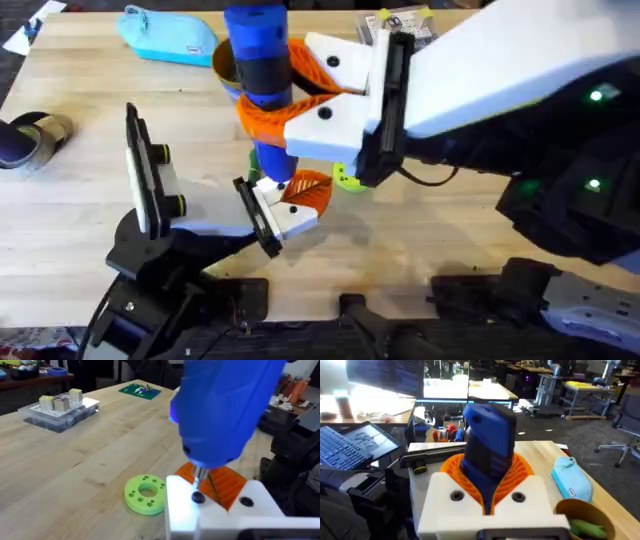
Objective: Pick up the gripper from the table and insert it into the empty holder that is missing its gripper. Then pick up a screw, insert it into the mounting hole, and use the screwdriver to tighten it. Finally, clean up the table by picking up the vegetable and placing it into the bucket.
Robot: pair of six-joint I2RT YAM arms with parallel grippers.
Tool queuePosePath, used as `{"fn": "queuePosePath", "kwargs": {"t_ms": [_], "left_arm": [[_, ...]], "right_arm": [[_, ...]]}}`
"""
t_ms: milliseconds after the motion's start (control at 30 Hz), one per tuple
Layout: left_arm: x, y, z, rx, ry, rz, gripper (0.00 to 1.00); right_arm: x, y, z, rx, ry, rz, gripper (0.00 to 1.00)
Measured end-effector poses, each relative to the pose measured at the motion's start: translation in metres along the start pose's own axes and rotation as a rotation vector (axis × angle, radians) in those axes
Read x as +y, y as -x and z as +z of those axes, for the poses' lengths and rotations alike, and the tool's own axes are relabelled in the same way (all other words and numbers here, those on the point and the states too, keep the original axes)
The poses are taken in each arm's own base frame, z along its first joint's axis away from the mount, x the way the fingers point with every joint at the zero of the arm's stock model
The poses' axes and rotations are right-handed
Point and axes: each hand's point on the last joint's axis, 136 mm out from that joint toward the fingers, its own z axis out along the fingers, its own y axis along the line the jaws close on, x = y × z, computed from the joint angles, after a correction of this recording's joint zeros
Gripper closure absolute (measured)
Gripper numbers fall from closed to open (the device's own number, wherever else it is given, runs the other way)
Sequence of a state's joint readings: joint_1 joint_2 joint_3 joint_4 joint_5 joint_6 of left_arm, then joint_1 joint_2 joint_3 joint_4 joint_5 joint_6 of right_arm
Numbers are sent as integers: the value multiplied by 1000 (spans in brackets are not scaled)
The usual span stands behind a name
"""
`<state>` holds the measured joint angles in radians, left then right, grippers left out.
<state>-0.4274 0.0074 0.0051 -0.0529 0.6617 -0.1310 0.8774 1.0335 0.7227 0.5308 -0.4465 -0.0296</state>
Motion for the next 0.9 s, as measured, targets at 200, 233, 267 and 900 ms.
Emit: {"fn": "queuePosePath", "kwargs": {"t_ms": [200, 233, 267, 900], "left_arm": [[0, 0, 0, 0, 0, 0, 989], [0, 0, 0, 0, 0, 0, 989], [0, 0, 0, 0, 0, 0, 989], [0, 0, 0, 0, 1, 0, 989]], "right_arm": [[4, -1, 2, 2, 11, 3, 956], [4, -1, 2, 1, 11, 2, 956], [4, -1, 2, 1, 11, 3, 956], [4, -8, 2, 26, 12, 15, 958]]}}
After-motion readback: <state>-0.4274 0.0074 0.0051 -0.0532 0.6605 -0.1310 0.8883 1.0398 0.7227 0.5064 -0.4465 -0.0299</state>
